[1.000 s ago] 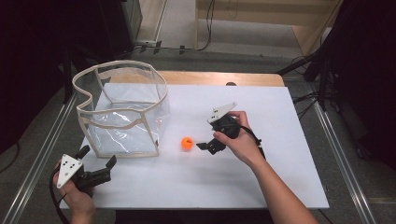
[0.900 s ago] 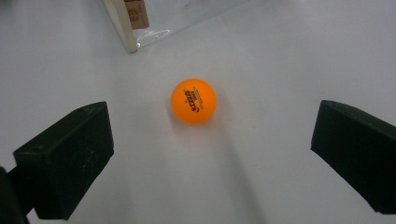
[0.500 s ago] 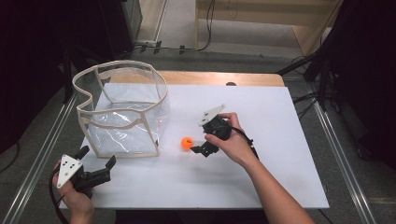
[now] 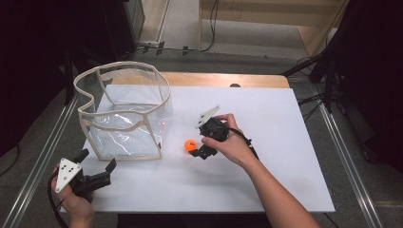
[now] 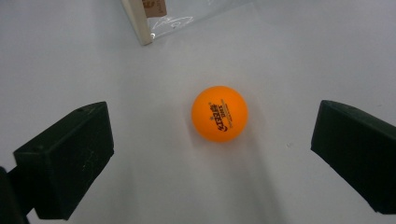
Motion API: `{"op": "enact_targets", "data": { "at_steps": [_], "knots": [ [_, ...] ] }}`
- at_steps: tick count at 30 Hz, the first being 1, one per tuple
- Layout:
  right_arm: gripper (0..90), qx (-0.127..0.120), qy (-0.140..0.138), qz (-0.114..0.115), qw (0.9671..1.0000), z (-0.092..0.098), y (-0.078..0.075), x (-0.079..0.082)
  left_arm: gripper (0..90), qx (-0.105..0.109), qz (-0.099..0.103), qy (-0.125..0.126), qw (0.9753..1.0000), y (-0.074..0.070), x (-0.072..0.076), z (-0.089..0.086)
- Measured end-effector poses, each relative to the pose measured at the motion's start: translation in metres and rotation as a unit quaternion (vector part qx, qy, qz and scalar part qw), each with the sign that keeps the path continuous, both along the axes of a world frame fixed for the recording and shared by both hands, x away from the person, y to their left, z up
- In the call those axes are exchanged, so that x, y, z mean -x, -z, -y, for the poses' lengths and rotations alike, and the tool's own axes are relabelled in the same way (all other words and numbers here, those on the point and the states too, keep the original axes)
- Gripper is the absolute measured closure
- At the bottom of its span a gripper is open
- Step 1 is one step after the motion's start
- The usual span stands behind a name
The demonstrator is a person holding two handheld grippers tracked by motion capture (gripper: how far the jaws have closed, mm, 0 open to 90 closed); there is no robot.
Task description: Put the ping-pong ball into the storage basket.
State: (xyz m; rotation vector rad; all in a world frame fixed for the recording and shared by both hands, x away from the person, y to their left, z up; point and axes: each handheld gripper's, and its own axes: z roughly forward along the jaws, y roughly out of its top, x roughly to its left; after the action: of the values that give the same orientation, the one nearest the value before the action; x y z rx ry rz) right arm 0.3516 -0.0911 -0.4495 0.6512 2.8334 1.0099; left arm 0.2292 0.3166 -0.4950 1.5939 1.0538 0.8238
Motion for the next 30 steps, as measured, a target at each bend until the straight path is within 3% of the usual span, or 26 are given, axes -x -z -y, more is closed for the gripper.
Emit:
{"op": "enact_targets", "data": {
  "at_steps": [10, 30],
  "knots": [
    [0.0, 0.014, -0.011, -0.008, 0.9998, -0.009, 0.005, -0.003, 0.0, 0.005, -0.003, -0.013, 0.9999, -0.001, 0.000, -0.001],
    [4.8, 0.041, -0.006, -0.015, 0.9990, -0.020, 0.014, -0.005, 0.0, 0.003, -0.003, -0.007, 1.0000, 0.005, 0.000, 0.000]
  ]
}}
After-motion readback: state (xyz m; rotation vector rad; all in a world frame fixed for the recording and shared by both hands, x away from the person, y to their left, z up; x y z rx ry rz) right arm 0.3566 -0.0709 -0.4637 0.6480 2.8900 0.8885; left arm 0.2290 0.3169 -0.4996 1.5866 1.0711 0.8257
